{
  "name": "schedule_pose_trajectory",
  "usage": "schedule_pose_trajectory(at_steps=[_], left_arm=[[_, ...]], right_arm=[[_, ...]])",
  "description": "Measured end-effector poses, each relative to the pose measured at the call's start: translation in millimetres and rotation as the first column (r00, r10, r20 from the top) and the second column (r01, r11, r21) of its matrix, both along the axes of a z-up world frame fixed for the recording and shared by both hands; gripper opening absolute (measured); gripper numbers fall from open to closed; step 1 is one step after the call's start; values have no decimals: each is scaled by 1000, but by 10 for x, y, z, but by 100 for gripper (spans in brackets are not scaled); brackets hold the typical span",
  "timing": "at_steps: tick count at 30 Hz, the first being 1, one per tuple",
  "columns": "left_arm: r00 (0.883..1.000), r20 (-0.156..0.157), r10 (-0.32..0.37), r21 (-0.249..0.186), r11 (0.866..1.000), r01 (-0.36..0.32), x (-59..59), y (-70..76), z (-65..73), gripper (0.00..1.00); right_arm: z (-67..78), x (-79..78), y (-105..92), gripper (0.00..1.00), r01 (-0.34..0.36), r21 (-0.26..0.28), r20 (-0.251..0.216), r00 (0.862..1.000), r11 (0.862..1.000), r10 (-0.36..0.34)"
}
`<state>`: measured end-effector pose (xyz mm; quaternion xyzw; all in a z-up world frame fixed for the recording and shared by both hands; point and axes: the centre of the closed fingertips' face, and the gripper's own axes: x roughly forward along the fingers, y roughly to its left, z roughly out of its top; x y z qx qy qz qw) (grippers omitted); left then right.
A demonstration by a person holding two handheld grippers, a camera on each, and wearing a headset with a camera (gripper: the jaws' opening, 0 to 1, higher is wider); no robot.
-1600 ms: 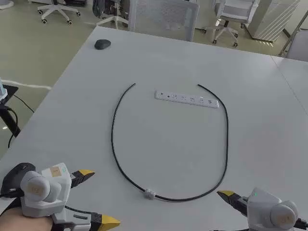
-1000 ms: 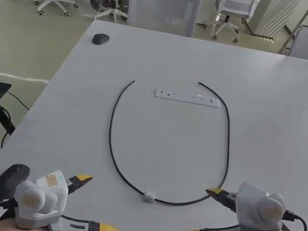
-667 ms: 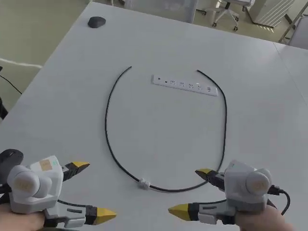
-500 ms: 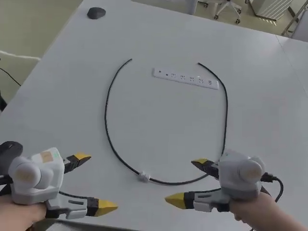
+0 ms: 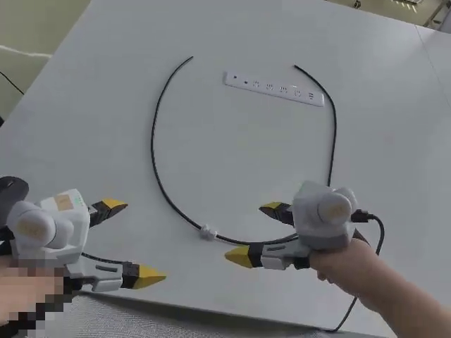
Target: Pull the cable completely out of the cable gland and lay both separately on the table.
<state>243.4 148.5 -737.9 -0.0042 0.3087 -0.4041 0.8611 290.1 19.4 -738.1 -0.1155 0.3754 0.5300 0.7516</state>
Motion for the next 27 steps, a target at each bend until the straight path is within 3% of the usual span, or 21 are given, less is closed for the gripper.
schedule_pose_trajectory(at_steps=[16, 27], left_arm=[[1000, 1, 14, 0, 1000, -14, -26, 4, 35, 92], [1000, 6, 14, -1, 1000, -14, 1, 1, 36, 92]], right_arm=[[-277, 162, 143, 60, -47, -66, -36, 998, 997, 45], [-475, 137, 261, 47, -106, -124, -61, 993, 987, 99]])
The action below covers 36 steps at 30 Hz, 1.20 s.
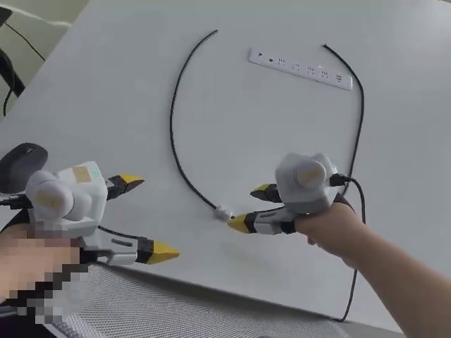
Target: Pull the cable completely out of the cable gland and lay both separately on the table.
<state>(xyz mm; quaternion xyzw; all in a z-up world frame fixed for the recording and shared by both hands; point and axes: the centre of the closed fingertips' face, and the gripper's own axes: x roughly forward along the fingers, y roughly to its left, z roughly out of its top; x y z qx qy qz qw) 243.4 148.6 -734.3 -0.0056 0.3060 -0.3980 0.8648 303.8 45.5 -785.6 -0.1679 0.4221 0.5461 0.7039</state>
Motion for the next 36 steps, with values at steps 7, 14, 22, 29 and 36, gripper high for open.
schedule_pose_trajectory(at_steps=[7, 14, 22, 29, 36], left_arm=[[1000, -7, 8, -5, 1000, -8, 5, 21, -21, 93], [1000, -17, 20, 7, 1000, -20, 2, 55, -57, 92], [1000, -26, 11, 25, 1000, -10, -17, 51, -87, 92], [999, -31, 10, 21, 1000, -9, -22, 44, -88, 91], [999, -32, 13, 16, 1000, -12, -15, 41, -85, 91]], right_arm=[[-115, -27, 48, 39, -43, -43, 1, 999, 998, 43], [-206, -34, 83, 32, -65, -66, -6, 998, 996, 65], [-291, -72, 90, 25, -95, -90, -19, 995, 991, 94], [-324, -76, 142, 19, -107, -86, -26, 994, 990, 105], [-356, -79, 148, 12, -121, -95, -27, 993, 988, 119]])
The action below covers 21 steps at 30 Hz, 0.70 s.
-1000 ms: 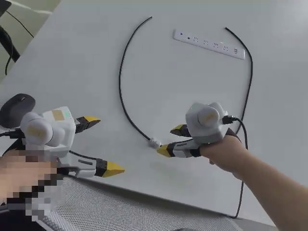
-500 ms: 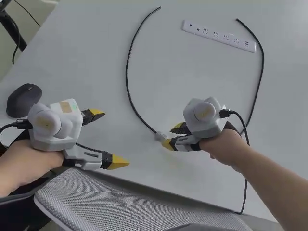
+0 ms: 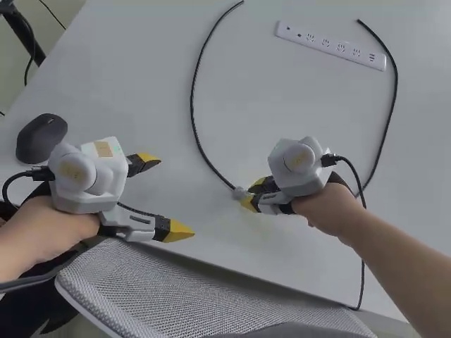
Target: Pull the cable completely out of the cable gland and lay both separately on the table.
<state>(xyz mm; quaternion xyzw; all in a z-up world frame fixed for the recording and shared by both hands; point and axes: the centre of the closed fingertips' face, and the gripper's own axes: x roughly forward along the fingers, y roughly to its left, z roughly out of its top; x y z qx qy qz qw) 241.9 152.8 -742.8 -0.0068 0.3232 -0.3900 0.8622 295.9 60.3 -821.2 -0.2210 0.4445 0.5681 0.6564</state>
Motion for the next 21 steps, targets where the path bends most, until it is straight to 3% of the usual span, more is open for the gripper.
schedule_pose_trajectory(at_steps=[16, 21], left_arm=[[1000, -6, -4, -6, 1000, 4, -25, -22, -16, 90], [1000, 2, -7, -9, 1000, 7, -1, -34, 22, 90]], right_arm=[[-8, -3, 1, 9, 1, -13, 20, 1000, 1000, -1], [17, -21, -16, 8, 16, -15, 6, 1000, 1000, -16]])
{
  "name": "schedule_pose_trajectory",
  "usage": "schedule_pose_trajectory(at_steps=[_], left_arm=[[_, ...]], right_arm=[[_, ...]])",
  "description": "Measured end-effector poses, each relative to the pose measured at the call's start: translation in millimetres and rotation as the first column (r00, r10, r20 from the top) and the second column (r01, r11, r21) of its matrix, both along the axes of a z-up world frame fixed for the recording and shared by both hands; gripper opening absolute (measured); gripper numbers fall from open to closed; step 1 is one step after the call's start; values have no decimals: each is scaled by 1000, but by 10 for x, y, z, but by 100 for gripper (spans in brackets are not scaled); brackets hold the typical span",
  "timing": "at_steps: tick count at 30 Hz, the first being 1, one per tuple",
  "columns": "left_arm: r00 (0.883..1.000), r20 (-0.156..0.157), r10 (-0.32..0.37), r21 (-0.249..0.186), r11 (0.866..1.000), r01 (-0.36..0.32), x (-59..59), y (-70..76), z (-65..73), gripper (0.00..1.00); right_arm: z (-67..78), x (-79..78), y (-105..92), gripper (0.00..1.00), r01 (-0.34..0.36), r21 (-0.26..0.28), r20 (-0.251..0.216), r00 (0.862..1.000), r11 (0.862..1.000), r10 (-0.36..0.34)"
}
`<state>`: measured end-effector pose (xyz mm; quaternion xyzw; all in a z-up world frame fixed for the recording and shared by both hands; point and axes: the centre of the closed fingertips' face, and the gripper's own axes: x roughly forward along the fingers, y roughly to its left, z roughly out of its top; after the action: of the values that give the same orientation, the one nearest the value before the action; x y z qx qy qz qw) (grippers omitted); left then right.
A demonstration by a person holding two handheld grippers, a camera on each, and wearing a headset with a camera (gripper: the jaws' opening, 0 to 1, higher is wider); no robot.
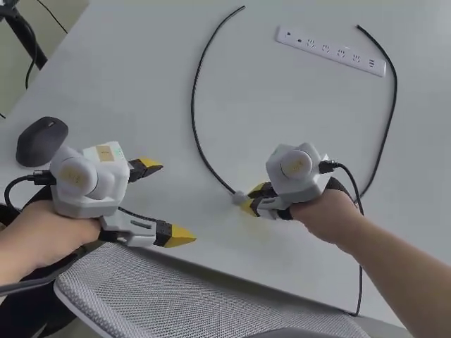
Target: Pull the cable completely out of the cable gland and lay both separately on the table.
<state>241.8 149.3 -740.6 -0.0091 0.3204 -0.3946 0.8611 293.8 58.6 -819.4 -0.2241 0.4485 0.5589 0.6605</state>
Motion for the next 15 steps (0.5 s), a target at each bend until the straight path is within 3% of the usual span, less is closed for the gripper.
schedule_pose_trajectory(at_steps=[15], left_arm=[[999, 30, -45, -11, 999, 45, 100, -154, 138, 90]], right_arm=[[233, -115, -68, 8, 7, 27, -29, 1000, 1000, -6]])
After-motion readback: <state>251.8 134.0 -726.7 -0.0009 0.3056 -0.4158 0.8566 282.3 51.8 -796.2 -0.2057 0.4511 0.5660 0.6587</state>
